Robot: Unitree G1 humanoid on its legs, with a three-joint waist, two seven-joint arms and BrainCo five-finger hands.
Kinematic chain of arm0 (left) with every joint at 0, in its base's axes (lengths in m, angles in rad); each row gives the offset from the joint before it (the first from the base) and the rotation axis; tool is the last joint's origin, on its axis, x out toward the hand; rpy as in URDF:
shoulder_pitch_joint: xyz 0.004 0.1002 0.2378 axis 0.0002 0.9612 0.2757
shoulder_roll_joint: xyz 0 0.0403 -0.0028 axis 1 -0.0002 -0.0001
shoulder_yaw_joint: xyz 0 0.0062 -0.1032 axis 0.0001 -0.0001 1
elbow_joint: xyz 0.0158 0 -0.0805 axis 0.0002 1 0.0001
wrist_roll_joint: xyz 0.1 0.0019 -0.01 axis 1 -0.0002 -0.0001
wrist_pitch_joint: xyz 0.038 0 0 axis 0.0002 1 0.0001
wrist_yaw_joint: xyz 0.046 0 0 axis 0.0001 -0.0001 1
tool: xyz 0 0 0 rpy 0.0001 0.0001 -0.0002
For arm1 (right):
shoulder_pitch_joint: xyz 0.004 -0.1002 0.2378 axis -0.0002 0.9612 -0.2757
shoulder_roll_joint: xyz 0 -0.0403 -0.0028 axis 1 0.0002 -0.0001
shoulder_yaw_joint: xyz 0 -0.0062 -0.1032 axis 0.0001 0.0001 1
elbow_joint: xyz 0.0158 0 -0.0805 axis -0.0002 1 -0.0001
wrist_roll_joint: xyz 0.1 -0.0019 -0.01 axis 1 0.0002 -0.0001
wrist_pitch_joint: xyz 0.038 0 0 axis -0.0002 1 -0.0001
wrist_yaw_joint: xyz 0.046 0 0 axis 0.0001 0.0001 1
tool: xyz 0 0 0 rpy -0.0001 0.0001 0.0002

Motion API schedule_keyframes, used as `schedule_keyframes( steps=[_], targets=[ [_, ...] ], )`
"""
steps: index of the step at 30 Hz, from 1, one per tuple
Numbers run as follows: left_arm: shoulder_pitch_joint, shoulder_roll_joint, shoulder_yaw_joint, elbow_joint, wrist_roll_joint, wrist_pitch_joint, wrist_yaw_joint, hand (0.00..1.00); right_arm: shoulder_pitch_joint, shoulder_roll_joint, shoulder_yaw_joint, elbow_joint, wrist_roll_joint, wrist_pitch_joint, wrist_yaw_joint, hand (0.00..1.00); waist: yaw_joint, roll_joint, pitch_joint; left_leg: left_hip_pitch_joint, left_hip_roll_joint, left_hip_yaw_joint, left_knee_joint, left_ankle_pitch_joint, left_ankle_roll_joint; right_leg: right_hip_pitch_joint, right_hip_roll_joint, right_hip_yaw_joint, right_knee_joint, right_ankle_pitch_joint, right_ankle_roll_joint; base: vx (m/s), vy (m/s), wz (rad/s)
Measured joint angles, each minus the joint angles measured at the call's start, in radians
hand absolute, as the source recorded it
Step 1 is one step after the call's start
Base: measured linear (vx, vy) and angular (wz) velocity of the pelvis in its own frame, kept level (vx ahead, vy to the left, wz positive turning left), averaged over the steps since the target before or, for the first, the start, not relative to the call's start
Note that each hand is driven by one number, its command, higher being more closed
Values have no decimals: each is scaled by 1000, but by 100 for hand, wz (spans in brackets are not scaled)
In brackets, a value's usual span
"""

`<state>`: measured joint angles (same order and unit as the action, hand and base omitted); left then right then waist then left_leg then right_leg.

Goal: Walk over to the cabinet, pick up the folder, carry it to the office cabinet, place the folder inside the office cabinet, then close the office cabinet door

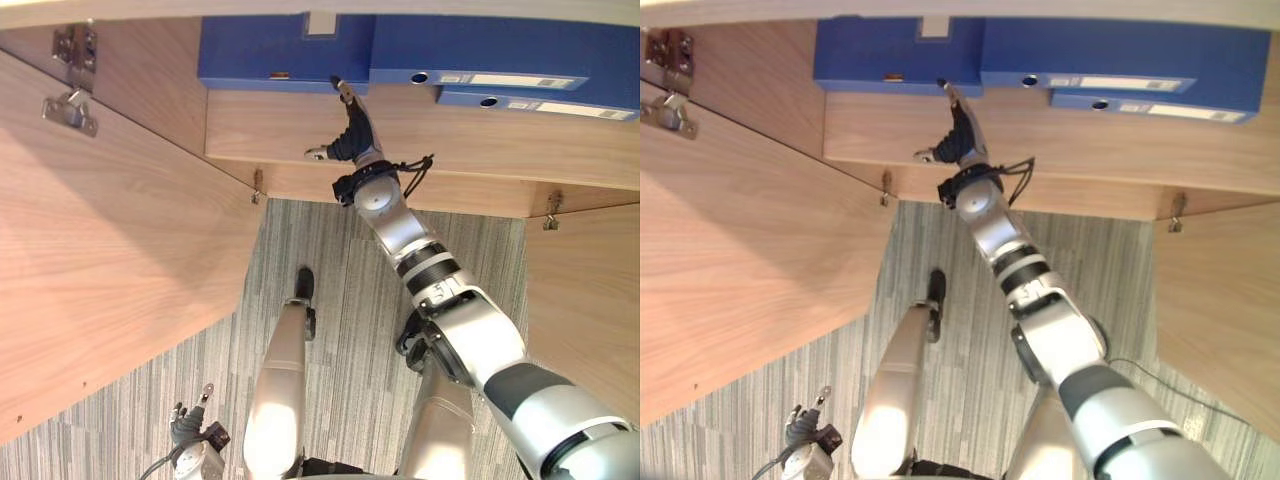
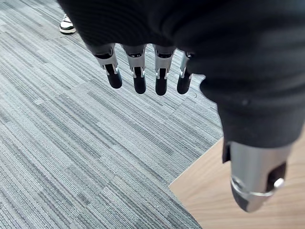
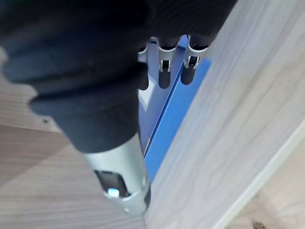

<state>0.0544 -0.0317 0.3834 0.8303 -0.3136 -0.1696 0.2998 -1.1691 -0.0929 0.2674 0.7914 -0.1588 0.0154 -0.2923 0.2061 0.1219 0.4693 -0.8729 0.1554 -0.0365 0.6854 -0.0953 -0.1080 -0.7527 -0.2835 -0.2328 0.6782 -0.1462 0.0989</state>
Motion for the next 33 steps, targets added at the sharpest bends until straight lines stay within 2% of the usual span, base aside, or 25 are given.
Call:
schedule_keyframes(
  steps=[11, 14, 18, 21, 23, 29, 33],
  targets=[
    [-2, -7, 0, 1, 7, 5, -1, 0, -82, -32, 30, 8, 113, 0, -15, 0, -1, 0, -1, -7, -24, -6, -46, 29, -2, -17, -22, -14, 4, -8, 0, 2, 13, 8],
    [-2, -7, 0, 4, 7, 6, -2, 0, -110, -95, 11, 30, 184, -5, -15, 0, -6, 1, -2, -15, -29, -7, -54, 40, -2, -25, -28, -15, 5, -8, -1, -11, 16, 8],
    [-2, -7, -6, 28, -5, 8, -7, 0, -123, -191, -120, 79, 332, -17, -24, 0, -2, 5, -5, -20, -36, -8, -72, 54, 0, -33, -31, -16, 0, -3, -2, -21, 17, 4],
    [-3, -5, -7, 43, -12, 8, -12, 0, -125, -272, -130, 87, 421, -28, -24, 0, -1, 15, -11, -44, -39, -14, -80, 63, 1, -58, -32, -19, -4, 3, -5, -17, 18, 3],
    [-6, -5, -8, 43, -14, 8, -12, 0, -130, -328, -131, 88, 483, -51, -23, 0, 1, 21, -14, -59, -43, -15, -88, 76, 0, -80, -33, -19, -2, 7, -3, -13, 12, 5],
    [-6, -6, -8, 45, -37, 7, -12, 0, -131, -394, -132, 115, 570, -85, -22, 0, 4, 36, -23, -69, -43, -8, -86, 76, 0, -99, -33, -9, 9, 7, -4, -6, 4, -1],
    [-6, -7, -19, 46, -37, 7, -12, 0, -130, -427, -133, 138, 571, -87, -19, 0, 4, 40, -25, -68, -40, -6, -81, 76, 0, -101, -32, -5, 12, 9, -6, -22, 14, -3]
  ],
)
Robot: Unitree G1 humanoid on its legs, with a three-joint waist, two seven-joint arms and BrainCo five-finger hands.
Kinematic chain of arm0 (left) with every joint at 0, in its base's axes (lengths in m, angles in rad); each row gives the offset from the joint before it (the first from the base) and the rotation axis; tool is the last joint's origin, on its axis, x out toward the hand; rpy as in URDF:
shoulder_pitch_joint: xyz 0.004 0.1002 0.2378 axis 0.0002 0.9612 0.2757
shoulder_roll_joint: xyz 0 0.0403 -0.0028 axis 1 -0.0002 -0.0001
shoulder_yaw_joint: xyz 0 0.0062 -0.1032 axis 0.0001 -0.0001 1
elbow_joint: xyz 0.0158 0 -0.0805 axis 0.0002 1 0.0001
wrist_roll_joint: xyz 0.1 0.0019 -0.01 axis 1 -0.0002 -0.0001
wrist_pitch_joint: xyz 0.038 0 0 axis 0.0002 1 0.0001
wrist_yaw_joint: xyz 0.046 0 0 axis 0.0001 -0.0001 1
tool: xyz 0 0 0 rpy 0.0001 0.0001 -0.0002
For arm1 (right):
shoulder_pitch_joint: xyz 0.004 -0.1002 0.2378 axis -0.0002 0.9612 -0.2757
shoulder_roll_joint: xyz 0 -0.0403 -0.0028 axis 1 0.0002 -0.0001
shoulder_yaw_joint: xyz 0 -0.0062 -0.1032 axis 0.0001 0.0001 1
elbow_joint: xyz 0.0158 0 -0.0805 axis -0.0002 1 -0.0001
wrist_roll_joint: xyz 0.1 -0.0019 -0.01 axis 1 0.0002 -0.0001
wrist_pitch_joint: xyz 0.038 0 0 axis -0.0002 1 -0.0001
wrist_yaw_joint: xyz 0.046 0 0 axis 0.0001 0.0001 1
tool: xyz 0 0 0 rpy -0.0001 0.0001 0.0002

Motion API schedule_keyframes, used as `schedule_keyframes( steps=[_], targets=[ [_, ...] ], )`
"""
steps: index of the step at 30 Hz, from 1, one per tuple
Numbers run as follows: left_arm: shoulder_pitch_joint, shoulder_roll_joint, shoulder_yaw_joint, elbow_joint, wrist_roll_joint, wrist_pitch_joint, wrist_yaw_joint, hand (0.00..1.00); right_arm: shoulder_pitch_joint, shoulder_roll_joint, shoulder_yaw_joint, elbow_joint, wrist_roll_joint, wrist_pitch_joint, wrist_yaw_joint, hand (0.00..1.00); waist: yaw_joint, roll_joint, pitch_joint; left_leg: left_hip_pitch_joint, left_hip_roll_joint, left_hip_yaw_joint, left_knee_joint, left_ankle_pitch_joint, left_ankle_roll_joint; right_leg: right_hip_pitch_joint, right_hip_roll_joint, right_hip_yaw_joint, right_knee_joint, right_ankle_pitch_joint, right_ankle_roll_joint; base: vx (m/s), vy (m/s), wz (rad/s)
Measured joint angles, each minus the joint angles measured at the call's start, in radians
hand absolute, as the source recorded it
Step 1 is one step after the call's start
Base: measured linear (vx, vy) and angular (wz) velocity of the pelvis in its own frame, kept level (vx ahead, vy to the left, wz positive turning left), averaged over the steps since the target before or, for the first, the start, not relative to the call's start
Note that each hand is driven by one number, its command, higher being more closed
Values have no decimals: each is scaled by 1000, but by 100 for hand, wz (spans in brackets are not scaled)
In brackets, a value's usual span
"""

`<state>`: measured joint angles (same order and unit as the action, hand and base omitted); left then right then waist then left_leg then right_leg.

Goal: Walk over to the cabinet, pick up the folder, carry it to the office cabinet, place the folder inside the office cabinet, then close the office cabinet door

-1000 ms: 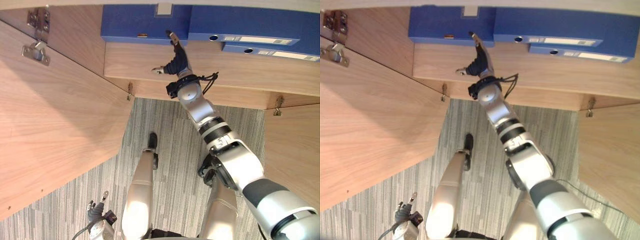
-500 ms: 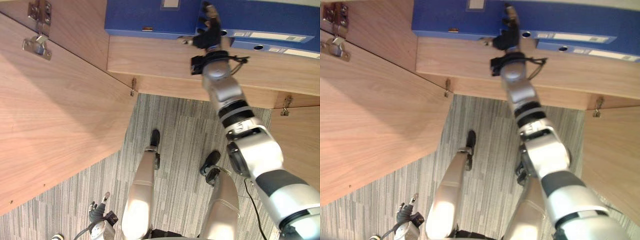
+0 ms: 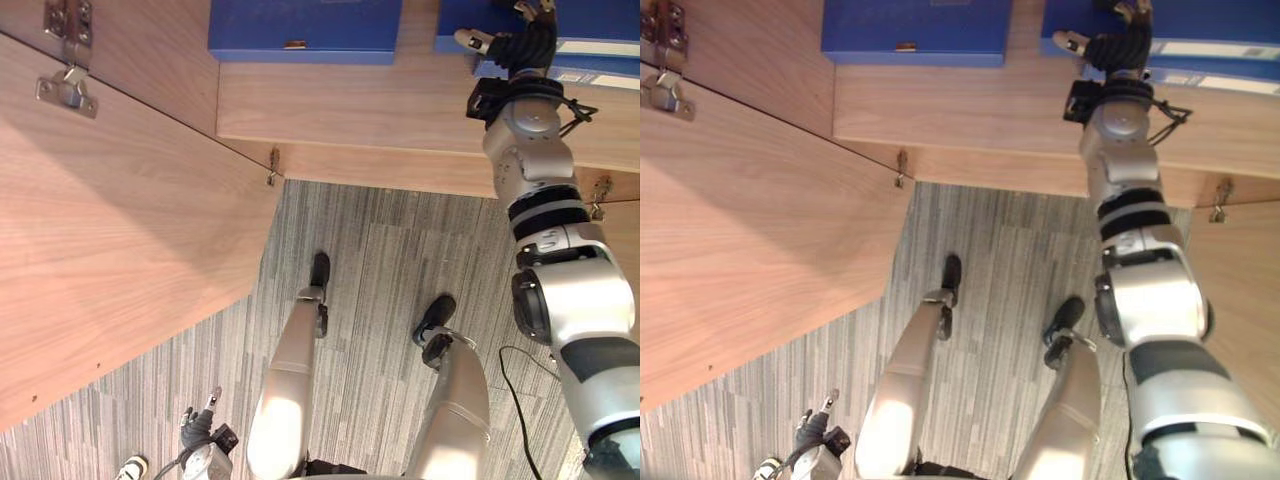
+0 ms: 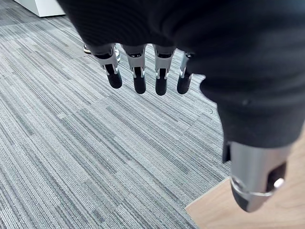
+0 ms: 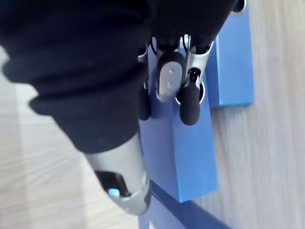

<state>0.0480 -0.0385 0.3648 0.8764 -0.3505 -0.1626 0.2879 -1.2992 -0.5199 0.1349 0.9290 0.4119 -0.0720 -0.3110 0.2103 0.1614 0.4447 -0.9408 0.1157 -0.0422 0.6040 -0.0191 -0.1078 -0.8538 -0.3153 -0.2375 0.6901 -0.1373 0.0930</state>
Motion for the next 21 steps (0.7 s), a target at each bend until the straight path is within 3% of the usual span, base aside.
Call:
schedule_keyframes(
  steps=[7, 21],
  targets=[
    [0, 0, -35, 0, 0, -2, 0, 0, 15, -41, -25, 21, 0, -4, 12, 0, 3, 18, -12, 2, 3, 6, 0, 0, 0, -2, 1, 6, -1, 2, -2, -17, 17, -3],
    [0, 0, -34, 5, 0, -3, 0, 0, 16, -68, -24, 44, -1, -9, 15, 0, 7, 18, -12, 12, 15, 18, 1, -1, 1, 0, 18, 17, -15, 13, -5, -4, 11, -3]
  ],
)
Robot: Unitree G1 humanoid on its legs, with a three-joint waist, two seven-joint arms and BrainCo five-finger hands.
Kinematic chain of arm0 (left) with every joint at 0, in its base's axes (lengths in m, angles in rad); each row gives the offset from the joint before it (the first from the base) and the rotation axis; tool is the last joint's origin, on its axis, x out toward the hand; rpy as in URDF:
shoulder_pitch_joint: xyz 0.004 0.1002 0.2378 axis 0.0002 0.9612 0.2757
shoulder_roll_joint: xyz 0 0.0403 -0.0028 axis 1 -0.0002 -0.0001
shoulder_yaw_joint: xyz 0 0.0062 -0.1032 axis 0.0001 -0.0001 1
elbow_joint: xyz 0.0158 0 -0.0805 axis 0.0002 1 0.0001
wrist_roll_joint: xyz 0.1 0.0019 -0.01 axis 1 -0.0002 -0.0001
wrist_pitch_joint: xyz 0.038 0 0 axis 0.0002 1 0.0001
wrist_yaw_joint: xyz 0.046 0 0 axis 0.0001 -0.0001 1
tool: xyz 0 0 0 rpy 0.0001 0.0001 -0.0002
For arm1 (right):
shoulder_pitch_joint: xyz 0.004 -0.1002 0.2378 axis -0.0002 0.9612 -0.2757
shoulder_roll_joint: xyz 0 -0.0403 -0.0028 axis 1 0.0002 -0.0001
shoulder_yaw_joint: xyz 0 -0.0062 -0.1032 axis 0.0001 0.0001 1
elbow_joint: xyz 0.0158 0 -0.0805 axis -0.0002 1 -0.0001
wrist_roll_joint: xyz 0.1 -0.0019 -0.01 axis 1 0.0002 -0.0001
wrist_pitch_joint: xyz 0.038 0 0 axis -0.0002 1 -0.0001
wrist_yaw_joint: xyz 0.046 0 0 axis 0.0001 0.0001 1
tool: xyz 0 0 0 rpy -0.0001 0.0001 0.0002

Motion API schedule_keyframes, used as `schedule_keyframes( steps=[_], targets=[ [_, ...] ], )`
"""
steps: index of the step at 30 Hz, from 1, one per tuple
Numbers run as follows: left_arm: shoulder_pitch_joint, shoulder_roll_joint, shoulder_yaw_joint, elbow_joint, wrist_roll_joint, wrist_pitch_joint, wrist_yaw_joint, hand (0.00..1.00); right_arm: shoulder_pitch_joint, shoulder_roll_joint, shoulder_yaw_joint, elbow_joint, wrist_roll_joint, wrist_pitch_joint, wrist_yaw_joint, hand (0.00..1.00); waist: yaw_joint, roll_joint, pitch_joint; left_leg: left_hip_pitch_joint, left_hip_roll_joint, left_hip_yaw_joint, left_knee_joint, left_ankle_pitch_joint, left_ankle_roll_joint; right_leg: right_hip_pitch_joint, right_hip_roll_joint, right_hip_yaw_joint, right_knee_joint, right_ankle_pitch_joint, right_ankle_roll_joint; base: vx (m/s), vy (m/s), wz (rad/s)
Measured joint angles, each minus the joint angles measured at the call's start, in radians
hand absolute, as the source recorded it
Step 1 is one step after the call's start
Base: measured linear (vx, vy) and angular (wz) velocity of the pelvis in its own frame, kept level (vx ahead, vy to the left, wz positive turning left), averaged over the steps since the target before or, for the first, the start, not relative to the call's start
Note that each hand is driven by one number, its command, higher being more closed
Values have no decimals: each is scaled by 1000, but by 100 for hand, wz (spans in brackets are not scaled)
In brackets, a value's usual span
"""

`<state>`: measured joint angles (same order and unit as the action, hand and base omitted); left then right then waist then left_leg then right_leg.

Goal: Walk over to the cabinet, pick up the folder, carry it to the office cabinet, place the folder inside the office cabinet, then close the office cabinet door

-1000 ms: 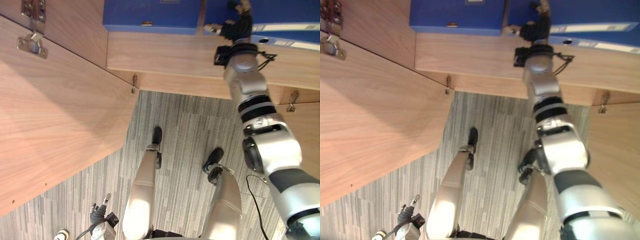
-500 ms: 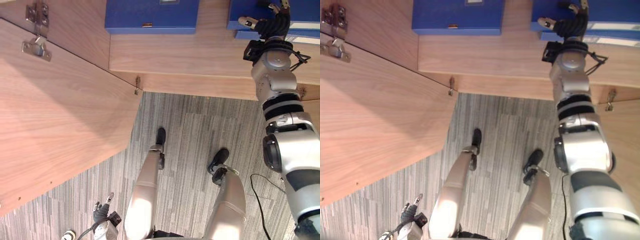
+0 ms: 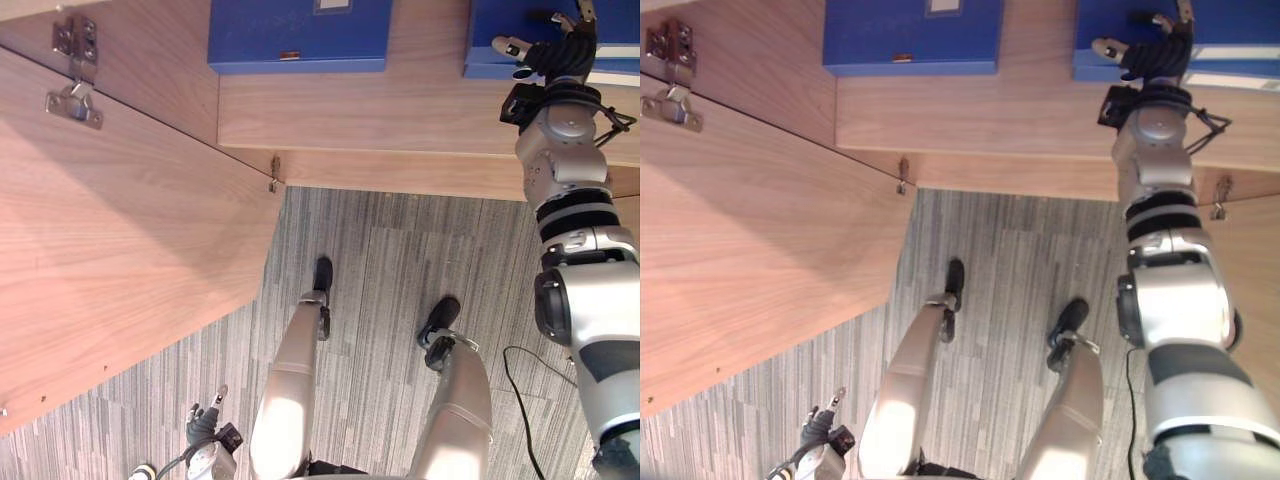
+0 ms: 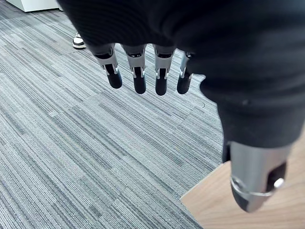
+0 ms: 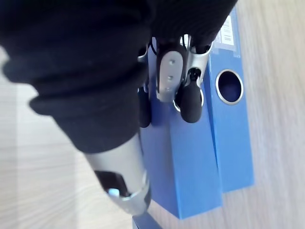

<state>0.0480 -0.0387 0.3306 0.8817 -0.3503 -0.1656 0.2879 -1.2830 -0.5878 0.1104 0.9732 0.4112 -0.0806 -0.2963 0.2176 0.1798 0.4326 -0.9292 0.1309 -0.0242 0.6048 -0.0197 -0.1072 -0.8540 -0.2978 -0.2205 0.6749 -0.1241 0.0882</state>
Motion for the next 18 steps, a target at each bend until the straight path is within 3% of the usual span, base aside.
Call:
schedule_keyframes(
  steps=[5, 9, 13, 18],
  targets=[
    [0, 0, 4, 16, 0, -1, 0, 0, 0, 0, 1, -8, -1, -2, -6, 0, 0, 0, 0, 0, 3, 1, 0, 0, 0, 0, 2, 0, -3, 3, -1, 0, 0, 0],
    [-1, 0, 5, 19, 0, -6, 11, 0, 15, 6, 0, -72, -21, 0, -66, 0, 1, 0, 0, -2, 10, 7, 1, -1, 0, -1, 8, 1, -7, 4, -2, 0, 6, -3],
    [-12, 0, 9, 41, 0, -13, 37, 0, 89, 18, -29, -290, -133, -2, -171, 0, -6, -1, 1, -12, 19, 7, 8, -6, -3, -8, 18, 2, -12, 6, -3, 6, 13, -6],
    [-29, 1, 10, 54, 4, -18, 62, 0, 177, 74, -159, -481, -331, 11, -278, 0, -11, -2, 1, -12, 24, 11, 12, -15, -2, -7, 26, 8, -25, 13, 0, 6, 22, -7]
  ],
)
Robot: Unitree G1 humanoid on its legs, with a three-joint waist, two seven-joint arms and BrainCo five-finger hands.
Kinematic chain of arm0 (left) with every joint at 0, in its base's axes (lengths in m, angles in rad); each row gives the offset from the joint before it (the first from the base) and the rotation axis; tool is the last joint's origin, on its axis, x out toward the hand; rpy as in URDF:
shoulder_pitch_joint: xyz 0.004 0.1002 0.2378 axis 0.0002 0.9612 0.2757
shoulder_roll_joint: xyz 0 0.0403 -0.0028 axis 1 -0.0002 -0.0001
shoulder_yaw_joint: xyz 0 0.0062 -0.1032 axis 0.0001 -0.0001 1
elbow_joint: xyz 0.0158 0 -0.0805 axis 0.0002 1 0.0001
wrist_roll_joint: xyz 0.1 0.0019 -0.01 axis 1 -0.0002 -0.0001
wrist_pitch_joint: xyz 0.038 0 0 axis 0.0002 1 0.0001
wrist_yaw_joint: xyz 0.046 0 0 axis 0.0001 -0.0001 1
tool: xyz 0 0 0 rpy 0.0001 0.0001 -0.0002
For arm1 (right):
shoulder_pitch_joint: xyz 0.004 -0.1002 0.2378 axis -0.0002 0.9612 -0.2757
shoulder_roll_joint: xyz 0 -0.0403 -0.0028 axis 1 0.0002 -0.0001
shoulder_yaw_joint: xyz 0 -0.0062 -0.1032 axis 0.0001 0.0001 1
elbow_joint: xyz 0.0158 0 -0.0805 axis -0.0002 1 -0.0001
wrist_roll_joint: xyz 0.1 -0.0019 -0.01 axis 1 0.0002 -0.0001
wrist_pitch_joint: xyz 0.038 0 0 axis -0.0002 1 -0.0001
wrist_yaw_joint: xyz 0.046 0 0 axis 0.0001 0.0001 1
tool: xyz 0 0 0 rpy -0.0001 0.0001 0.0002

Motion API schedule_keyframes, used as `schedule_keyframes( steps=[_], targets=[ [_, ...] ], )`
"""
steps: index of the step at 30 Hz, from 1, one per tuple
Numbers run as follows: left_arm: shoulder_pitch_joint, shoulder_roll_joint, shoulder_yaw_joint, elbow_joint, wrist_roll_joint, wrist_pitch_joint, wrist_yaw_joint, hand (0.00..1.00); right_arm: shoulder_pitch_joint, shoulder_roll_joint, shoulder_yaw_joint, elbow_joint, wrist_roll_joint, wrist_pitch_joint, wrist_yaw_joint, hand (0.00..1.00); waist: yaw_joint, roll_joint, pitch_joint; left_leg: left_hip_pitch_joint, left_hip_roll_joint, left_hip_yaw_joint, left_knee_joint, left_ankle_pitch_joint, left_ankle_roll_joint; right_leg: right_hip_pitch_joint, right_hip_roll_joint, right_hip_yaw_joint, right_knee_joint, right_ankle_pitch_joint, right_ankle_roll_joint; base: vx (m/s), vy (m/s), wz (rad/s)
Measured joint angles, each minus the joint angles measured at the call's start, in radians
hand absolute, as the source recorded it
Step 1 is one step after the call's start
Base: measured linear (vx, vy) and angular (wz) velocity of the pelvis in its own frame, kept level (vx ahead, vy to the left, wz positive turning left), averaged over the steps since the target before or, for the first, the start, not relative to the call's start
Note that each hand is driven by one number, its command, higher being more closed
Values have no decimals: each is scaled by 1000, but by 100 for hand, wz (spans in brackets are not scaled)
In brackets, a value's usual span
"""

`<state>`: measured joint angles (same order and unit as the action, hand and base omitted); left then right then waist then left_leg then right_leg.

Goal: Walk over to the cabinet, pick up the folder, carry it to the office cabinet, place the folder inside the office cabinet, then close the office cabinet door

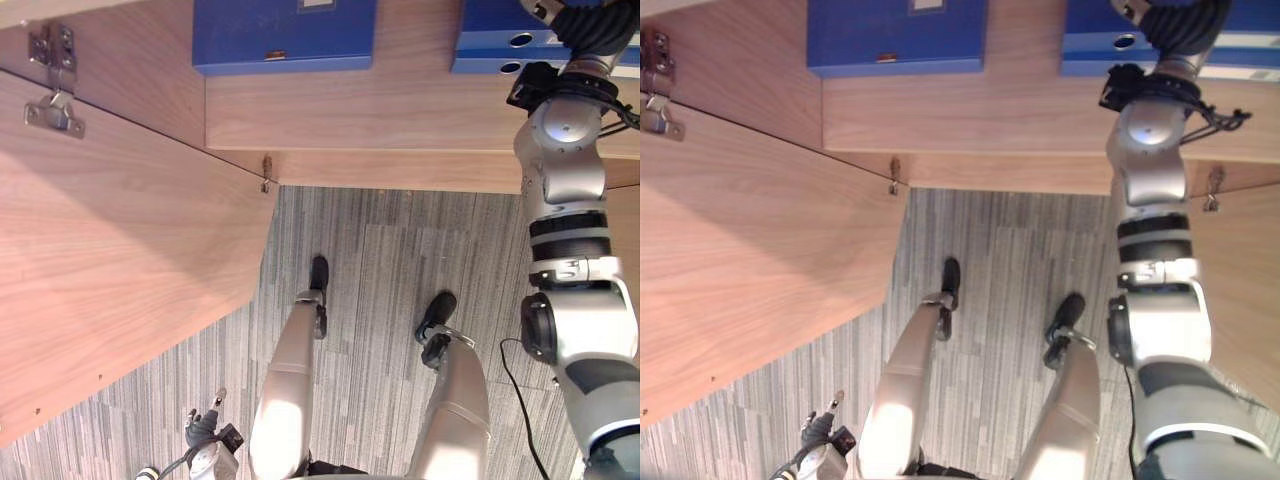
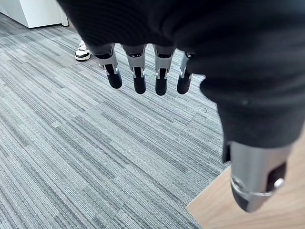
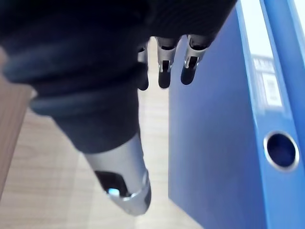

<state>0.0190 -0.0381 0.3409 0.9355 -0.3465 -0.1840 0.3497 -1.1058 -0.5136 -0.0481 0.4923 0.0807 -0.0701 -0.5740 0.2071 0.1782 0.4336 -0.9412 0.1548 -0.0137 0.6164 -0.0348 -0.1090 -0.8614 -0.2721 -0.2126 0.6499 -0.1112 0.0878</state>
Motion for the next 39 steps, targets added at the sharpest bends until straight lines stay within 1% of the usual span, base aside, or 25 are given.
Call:
schedule_keyframes(
  steps=[1, 2, 3, 5, 7, 10, 15, 16, 17, 20, 23, 24, 25, 26, 27, 28, 29, 31, 32, 33, 34, 35, 36, 37, 39],
  targets=[
    [0, 1, 0, 1, 2, -1, 11, 0, 19, 20, -14, -20, -58, 13, -27, 0, -2, 0, 0, 0, 4, 2, 3, -4, 1, 2, 5, 1, -6, 3, 1, 4, 28, -12],
    [0, 2, 1, 1, 2, -1, 16, 0, 29, 28, -19, -28, -82, 20, -38, 0, -2, 0, 0, 0, 6, 2, 4, -6, 1, 4, 8, 2, -10, 5, 0, 4, 24, -9],
    [0, 4, 1, 3, 5, -1, 21, 0, 47, 46, -25, -39, -131, 39, -53, 0, -3, -1, 0, 0, 7, 2, 5, -7, 2, 5, 9, 2, -12, 5, 1, 5, 20, -5],
    [-1, 5, 2, 4, 16, -2, 30, 0, 72, 74, -40, -52, -178, 55, -70, 0, -7, -1, 1, 0, 8, 3, 5, -9, 1, 5, 10, 2, -13, 5, 1, 0, 0, 0],
    [-1, 5, 11, 5, 32, -2, 37, 0, 98, 107, -39, -66, -230, 82, -78, 0, -7, -3, 2, 1, 9, 4, 9, -12, 0, 6, 14, 4, -14, 5, 0, 7, 12, -5],
    [-1, 5, 36, 7, 33, -3, 43, 0, 121, 147, -38, -68, -274, 89, -78, 0, -7, -4, 3, 4, 15, 7, 16, -17, -1, 8, 22, 13, -15, 6, 1, 7, 9, -7],
    [-3, 5, 40, 7, 33, -3, 57, 0, 209, 216, -40, -66, -280, 88, -77, 0, -13, -14, 9, 43, 29, 16, 18, -24, -3, 44, 37, 22, -31, 13, 0, 5, 9, -11],
    [-3, 5, 44, 7, 33, -3, 57, 0, 241, 242, -41, -64, -277, 88, -77, 0, -19, -19, 12, 59, 32, 18, 17, -28, -4, 61, 40, 22, -35, 13, -1, 16, 9, -13],
    [-3, 4, 59, 7, 32, -3, 57, 0, 289, 285, -42, -61, -270, 86, -75, 0, -30, -26, 15, 81, 40, 20, 20, -35, -3, 86, 46, 23, -43, 13, -1, 21, 18, -16],
    [-3, -2, 85, 3, 32, -3, 57, 0, 422, 388, -47, -6, -253, 80, -62, 0, -55, -44, 24, 152, 53, 32, 20, -52, -7, 156, 52, 25, -60, 13, 0, 27, 21, -15],
    [-3, -11, 109, -4, 32, -2, 57, 0, 573, 465, -43, 66, -219, 73, -24, 0, -66, -62, 31, 235, 72, 44, 33, -81, -12, 244, 67, 28, -78, 10, 3, 49, 28, -21],
    [-2, -11, 119, -4, 32, -1, 56, 0, 653, 501, -33, 133, -193, 69, 11, 0, -87, -83, 30, 295, 73, 53, 30, -92, -12, 302, 69, 30, -89, 5, 6, 53, 34, -12],
    [-2, -11, 120, -5, 32, 0, 54, 0, 683, 514, -30, 153, -175, 68, 25, 0, -95, -89, 31, 320, 75, 55, 29, -99, -12, 329, 70, 30, -95, 4, 8, 93, 72, -10],
    [-2, -11, 120, -6, 33, 1, 47, 0, 746, 531, -25, 184, -148, 64, 55, 0, -111, -103, 29, 365, 76, 58, 27, -109, -13, 376, 72, 31, -108, 1, 12, 72, 59, -5],
    [-2, -9, 120, -8, 38, 3, 39, 0, 796, 535, -7, 193, -122, 58, 80, 0, -120, -114, 29, 403, 75, 62, 21, -113, -13, 416, 72, 31, -119, 0, 14, 69, 71, -5],
    [0, -4, 120, -21, 44, 7, 33, 0, 861, 538, 15, 194, -99, 44, 109, 0, -134, -131, 27, 450, 75, 68, 10, -123, -19, 463, 72, 31, -135, -2, 17, 35, 43, -4],
    [1, 0, 120, -30, 46, 9, 31, 0, 891, 540, 28, 195, -98, 38, 121, 0, -138, -140, 24, 472, 76, 71, 3, -127, -16, 485, 73, 31, -144, -2, 17, 27, 42, -7],
    [10, 16, 122, -56, 87, 18, 14, 0, 986, 549, 50, 201, -99, 25, 179, 0, -149, -180, -2, 557, 78, 89, -43, -127, -16, 561, 79, 31, -197, -2, 21, 39, 17, -12],
    [16, 20, 123, -60, 96, 19, 13, 0, 1002, 555, 50, 214, -100, 20, 191, 0, -152, -192, -14, 579, 78, 97, -60, -124, -18, 580, 80, 32, -215, 3, 20, 65, 3, -15],
    [32, 23, 134, -61, 120, 22, 7, 0, 1032, 564, 50, 253, -101, 12, 217, 0, -162, -211, -60, 609, 79, 109, -95, -116, -23, 604, 86, 31, -258, 16, 22, 110, 6, -17],
    [46, 21, 148, -60, 137, 28, 0, 0, 1060, 565, 44, 299, -101, 5, 239, 0, -167, -223, -117, 635, 79, 120, -137, -106, -23, 632, 94, 31, -314, 37, 21, 127, 11, -16],
    [50, 17, 153, -59, 147, 31, -4, 0, 1072, 566, 33, 322, -100, 5, 247, 0, -168, -226, -141, 651, 79, 128, -160, -100, -23, 649, 97, 31, -346, 48, 23, 133, 16, -16],
    [55, 9, 154, -52, 160, 35, -9, 0, 1087, 569, 6, 363, -98, 3, 260, 0, -170, -228, -179, 682, 79, 139, -200, -86, -30, 678, 100, 30, -396, 68, 25, 184, 13, -16],
    [59, -2, 153, -26, 168, 41, -23, 0, 1106, 574, -66, 426, -35, -1, 270, 0, -171, -231, -250, 735, 70, 166, -277, -54, -28, 726, 105, 31, -482, 113, 28, 188, 3, -17],
    [69, -10, 151, -17, 186, 42, -33, 0, 1122, 577, -141, 470, 30, -3, 277, 0, -177, -230, -307, 793, 60, 187, -355, -27, -32, 778, 108, 31, -556, 143, 30, 213, -17, -15]
  ],
)
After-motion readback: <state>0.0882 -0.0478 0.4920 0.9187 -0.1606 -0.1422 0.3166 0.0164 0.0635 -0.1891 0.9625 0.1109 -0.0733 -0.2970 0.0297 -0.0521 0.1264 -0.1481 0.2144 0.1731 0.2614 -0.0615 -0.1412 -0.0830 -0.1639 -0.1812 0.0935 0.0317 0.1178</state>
